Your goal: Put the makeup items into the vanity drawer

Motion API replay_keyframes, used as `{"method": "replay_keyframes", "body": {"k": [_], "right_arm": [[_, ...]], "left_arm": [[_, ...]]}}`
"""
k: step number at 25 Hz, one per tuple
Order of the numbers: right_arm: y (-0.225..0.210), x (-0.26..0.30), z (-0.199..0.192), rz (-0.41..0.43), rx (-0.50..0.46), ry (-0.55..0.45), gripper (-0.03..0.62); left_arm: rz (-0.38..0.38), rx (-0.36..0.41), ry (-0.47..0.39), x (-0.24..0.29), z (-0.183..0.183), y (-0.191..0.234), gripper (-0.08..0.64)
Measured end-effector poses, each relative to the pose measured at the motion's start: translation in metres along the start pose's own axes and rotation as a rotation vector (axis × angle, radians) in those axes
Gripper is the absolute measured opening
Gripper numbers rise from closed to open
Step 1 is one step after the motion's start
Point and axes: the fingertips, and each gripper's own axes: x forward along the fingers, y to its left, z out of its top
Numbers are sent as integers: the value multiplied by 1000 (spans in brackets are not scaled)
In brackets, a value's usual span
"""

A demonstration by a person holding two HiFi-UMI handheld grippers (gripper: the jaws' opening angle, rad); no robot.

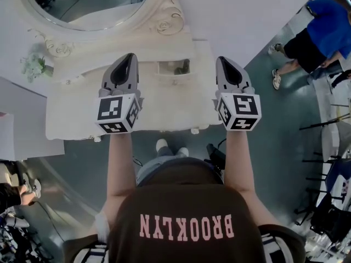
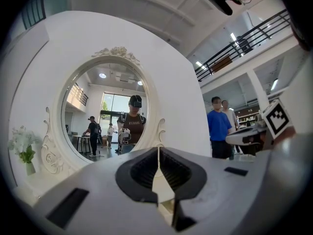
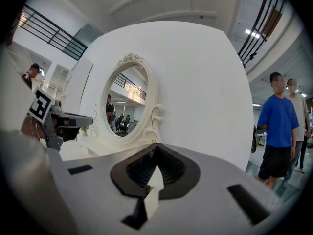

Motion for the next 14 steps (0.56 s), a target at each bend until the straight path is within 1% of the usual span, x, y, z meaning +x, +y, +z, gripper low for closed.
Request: {"method": "replay_keyframes", "body": {"k": [14], "right_arm": [[6,-6,-2,1,3,0,-3]], "left_arm": [[1,-1,5,-6,-1,1,9]]}}
